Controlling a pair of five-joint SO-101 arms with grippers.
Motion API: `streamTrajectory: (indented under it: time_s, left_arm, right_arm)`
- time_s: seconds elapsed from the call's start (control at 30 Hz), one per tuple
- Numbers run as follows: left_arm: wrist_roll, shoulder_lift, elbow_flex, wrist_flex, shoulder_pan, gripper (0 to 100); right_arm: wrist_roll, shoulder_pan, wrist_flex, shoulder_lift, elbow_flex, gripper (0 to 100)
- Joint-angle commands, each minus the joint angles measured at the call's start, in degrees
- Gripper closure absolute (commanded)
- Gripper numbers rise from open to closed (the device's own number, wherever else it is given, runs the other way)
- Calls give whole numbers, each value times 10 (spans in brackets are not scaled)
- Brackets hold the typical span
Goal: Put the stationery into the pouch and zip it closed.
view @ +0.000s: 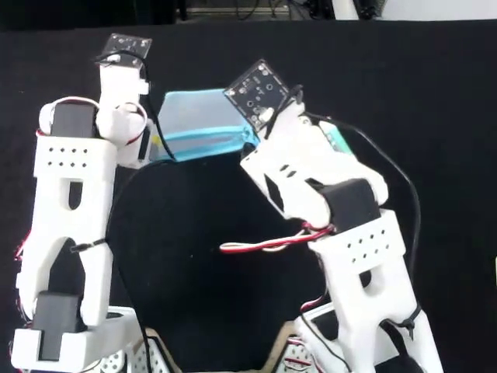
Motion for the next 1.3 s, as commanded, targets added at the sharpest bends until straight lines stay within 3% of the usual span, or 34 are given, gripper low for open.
streamTrajectory:
  time_s: [0.0,0.03,0.1,0.23,0.43,0.73,1.03,1.27]
  left_arm:
    - [-2,-9,7,-30,8,938]
    - [-1,-10,7,-33,8,984]
    - [3,-10,0,-25,7,948]
    - [14,-10,-33,12,-1,968]
    - [11,-10,-161,147,-4,970]
    - [14,-74,-198,149,0,970]
    - [11,-255,-99,149,2,970]
    - [11,-287,-58,149,2,971]
  right_arm:
    - [5,8,1,1,-4,987]
    - [5,8,1,1,-5,987]
    - [5,8,1,1,-7,987]
    - [2,8,1,-7,-20,988]
    - [0,5,5,-66,-26,987]
    - [3,5,64,-96,-29,987]
    - [0,5,117,-98,-87,987]
    - [0,5,179,-95,-131,987]
